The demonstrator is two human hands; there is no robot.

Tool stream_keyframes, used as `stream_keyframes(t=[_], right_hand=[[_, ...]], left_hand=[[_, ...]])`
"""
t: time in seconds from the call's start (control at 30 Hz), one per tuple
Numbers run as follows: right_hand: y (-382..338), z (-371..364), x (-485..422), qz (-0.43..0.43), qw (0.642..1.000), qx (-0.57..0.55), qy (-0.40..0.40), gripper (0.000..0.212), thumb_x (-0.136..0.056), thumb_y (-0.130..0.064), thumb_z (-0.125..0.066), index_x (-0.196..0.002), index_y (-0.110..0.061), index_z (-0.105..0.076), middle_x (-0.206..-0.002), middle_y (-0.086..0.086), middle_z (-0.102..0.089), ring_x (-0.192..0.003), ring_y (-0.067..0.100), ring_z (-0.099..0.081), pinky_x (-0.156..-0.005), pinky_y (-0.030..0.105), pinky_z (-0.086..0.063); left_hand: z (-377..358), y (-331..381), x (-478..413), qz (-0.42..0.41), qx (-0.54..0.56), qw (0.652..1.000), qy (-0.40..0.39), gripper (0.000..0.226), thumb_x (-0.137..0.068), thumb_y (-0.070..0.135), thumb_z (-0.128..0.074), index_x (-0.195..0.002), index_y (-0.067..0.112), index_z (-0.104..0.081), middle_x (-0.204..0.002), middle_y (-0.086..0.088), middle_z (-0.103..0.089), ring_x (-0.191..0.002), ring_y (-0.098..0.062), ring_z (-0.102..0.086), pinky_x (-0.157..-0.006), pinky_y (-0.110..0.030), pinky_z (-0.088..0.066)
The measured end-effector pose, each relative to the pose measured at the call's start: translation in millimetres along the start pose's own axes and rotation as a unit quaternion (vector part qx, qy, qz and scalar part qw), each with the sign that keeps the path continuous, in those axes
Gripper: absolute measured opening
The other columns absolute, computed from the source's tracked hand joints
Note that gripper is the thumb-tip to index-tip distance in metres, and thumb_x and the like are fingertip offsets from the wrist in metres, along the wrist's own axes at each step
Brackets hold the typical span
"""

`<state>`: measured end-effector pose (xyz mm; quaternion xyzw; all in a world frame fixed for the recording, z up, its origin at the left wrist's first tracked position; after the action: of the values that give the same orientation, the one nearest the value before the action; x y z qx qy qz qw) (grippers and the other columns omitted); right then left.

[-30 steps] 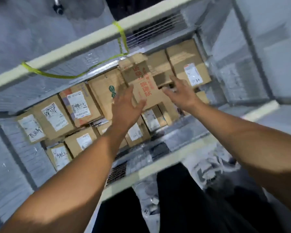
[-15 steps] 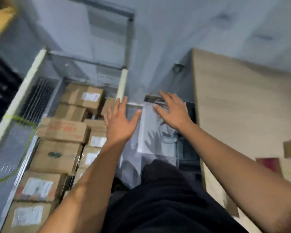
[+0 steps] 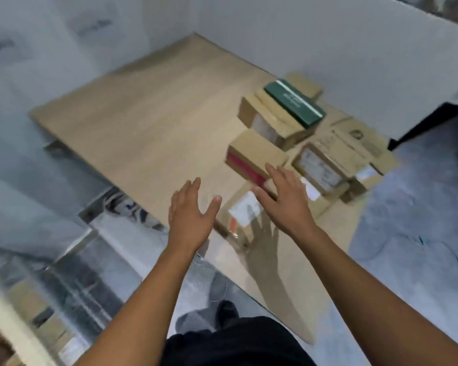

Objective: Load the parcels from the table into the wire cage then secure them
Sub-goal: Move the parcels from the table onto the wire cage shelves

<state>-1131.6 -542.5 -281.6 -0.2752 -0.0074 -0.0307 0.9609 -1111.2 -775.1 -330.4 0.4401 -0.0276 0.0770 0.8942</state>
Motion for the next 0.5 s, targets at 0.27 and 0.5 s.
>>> stream_keyframes(t=[0.27, 0.5], right_hand=[[121, 1, 21, -0.143, 0.984, -0.103, -0.028, 0.069, -0.099, -0.055, -0.055, -0.16, -0.026, -0.034, -0.163, 0.006, -0.034, -0.152, 0.025, -0.027, -0.123, 0.045, -0.027], [121, -49, 32, -0.208, 0.972, -0.104, 0.005, 0.053, -0.097, -0.048, -0.06, -0.144, -0.026, -0.053, -0.13, 0.004, -0.048, -0.13, 0.025, -0.036, -0.108, 0.032, -0.034]], left_hand=[[-95, 35, -10, 0.004, -0.068, 0.992, -0.105, 0.078, -0.097, 0.058, -0.058, -0.161, 0.024, -0.03, -0.169, -0.006, -0.027, -0.156, -0.027, -0.018, -0.124, -0.053, -0.021], [-122, -11, -57, 0.016, -0.098, 0.978, -0.184, 0.091, -0.09, 0.06, -0.068, -0.162, 0.021, -0.028, -0.165, -0.006, -0.034, -0.152, -0.025, -0.029, -0.122, -0.05, -0.03]])
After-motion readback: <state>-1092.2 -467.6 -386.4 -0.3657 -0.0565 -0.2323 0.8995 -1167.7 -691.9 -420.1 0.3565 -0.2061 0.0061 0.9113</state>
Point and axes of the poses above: each hand's wrist, its own x-axis away from the middle knuckle, its own z-axis out of the back of the hand, y = z × x, the point moved 6 cm from there along -x, towards the middle knuckle
